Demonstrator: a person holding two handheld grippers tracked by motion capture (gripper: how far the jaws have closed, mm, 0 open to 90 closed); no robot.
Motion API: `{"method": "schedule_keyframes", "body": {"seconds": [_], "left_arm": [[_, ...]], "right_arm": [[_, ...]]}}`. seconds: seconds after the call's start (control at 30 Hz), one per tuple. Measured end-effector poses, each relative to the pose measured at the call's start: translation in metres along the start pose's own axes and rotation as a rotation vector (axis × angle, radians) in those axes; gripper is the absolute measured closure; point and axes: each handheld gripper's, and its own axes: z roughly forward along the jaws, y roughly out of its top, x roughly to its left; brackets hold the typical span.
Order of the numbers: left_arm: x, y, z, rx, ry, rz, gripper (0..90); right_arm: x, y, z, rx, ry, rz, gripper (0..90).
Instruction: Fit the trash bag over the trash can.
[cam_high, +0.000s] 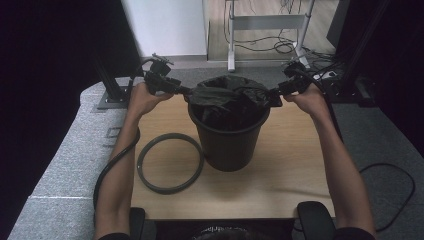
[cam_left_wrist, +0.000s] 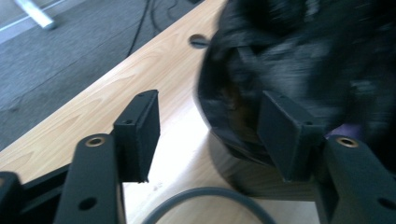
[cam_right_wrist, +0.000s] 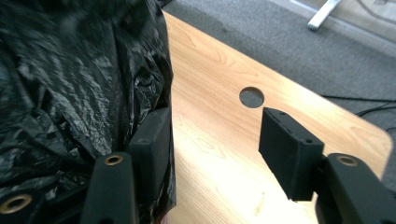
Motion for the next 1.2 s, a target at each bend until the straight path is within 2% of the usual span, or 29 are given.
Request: {"method": "schedule_keyframes", "body": {"seconds": [0.07,0.2,0.3,0.43,0.53,0.67,0.73,0.87,0.93,1.0,1.07,1.13,1.17,1.2], "left_arm": [[-0.006,0.002,-0.005,-0.004,-0.001,0.019,36.7],[-0.016,-0.001,-0.011,-0.018,-0.044,0.032,34.9],[-0.021,-0.003,-0.011,-0.016,-0.058,0.050,33.1],[-0.026,-0.007,-0.008,-0.003,-0.074,0.057,32.1],[-0.031,-0.007,-0.010,-0.010,-0.082,0.066,32.1],[-0.038,-0.008,-0.019,-0.037,-0.116,0.063,31.8],[-0.043,-0.009,-0.018,-0.023,-0.124,0.070,31.6],[-0.057,-0.015,-0.011,0.036,-0.124,0.113,33.8],[-0.057,-0.019,-0.013,0.036,-0.117,0.107,42.3],[-0.056,-0.022,-0.014,0.025,-0.154,0.093,52.5],[-0.060,-0.024,-0.018,0.016,-0.148,0.109,65.5],[-0.065,-0.025,-0.021,0.026,-0.125,0.133,78.8],[-0.069,-0.026,-0.022,0.047,-0.093,0.153,86.0],[-0.071,-0.027,-0.022,0.059,-0.085,0.164,88.4]], "right_arm": [[0.002,0.001,-0.012,-0.017,-0.004,-0.007,40.6],[0.007,0.000,-0.029,-0.028,-0.005,-0.029,37.3],[0.010,-0.001,-0.037,-0.043,0.020,-0.037,35.6],[0.015,-0.002,-0.040,-0.057,0.062,-0.043,32.1],[0.028,0.000,-0.038,-0.070,0.111,-0.067,31.5],[0.044,0.002,-0.031,-0.060,0.118,-0.099,32.0],[0.049,0.003,-0.025,-0.043,0.100,-0.114,37.2],[0.055,0.000,-0.018,-0.007,0.047,-0.134,58.4],[0.055,-0.003,-0.020,-0.017,0.042,-0.128,64.8],[0.054,-0.004,-0.025,-0.039,0.049,-0.117,73.4],[0.055,-0.006,-0.033,-0.054,0.069,-0.109,82.7],[0.057,-0.009,-0.038,-0.049,0.069,-0.114,85.3],[0.057,-0.010,-0.040,-0.049,0.076,-0.115,86.0],[0.058,-0.012,-0.043,-0.049,0.079,-0.115,86.6]]}}
